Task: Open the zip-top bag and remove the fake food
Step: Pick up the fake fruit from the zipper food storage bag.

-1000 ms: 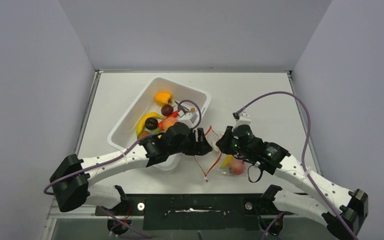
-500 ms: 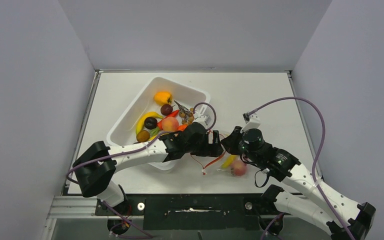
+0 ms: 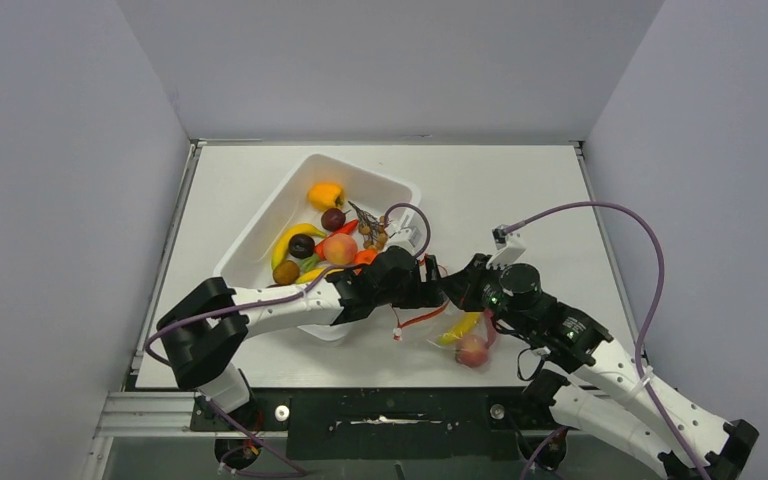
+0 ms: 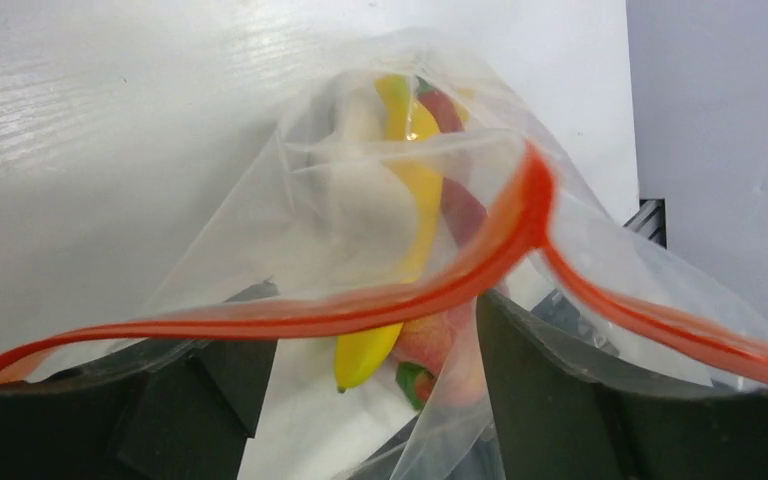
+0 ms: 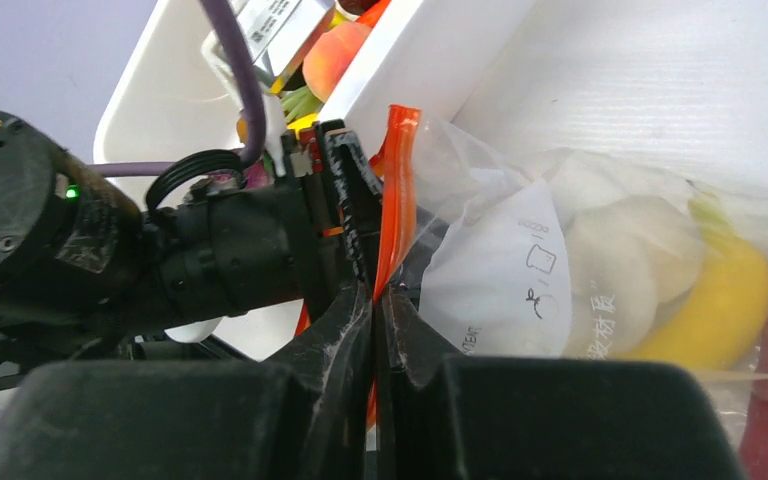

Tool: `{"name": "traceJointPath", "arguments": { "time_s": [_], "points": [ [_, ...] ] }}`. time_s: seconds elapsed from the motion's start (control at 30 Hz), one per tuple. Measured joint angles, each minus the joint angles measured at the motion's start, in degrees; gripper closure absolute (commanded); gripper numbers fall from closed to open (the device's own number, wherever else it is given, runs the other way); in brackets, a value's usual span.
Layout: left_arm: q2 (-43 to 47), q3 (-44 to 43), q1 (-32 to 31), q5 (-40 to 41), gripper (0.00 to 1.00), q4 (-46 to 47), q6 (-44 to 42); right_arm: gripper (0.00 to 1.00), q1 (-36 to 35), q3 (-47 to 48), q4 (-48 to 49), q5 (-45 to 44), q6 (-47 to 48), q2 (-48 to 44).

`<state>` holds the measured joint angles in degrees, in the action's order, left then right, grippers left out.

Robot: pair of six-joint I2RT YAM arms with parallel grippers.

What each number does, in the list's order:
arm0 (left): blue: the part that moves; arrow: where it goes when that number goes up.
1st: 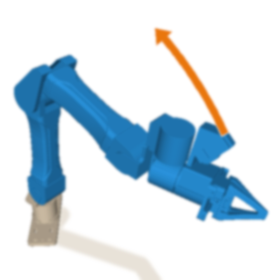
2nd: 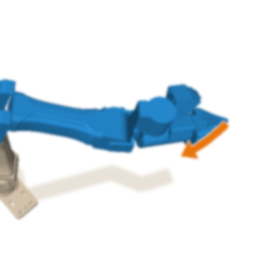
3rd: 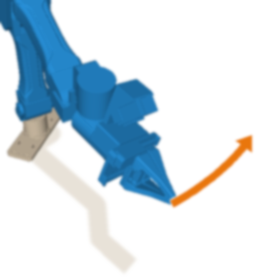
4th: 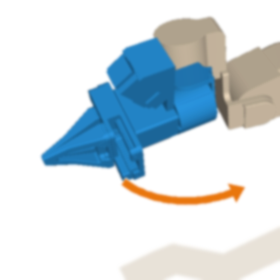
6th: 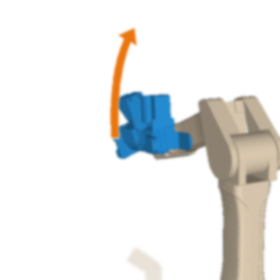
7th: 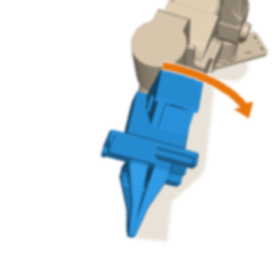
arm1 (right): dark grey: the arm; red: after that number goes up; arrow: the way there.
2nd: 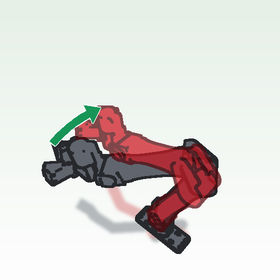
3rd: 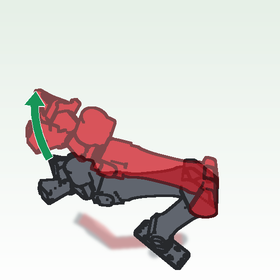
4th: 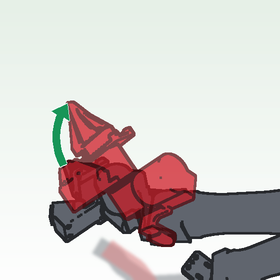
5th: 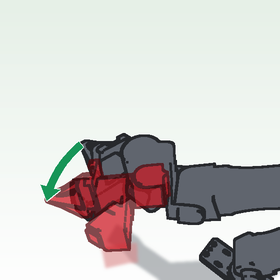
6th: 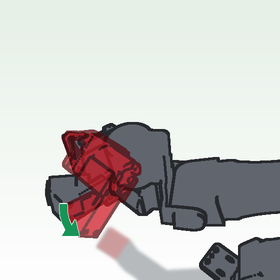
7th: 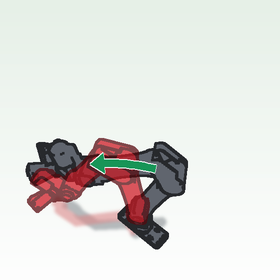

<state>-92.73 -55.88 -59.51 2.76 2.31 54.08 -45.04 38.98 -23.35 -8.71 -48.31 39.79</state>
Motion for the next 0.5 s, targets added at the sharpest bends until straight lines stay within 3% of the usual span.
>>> {"name": "traceJointPath", "arguments": {
  "time_s": [0.5],
  "points": [
    [-5.64,3.45,0.57,4.72,0.38,3.91,1.49,1.00,-0.04,-1.36,-1.44,-0.28,-2.34,-0.98]
  ]
}}
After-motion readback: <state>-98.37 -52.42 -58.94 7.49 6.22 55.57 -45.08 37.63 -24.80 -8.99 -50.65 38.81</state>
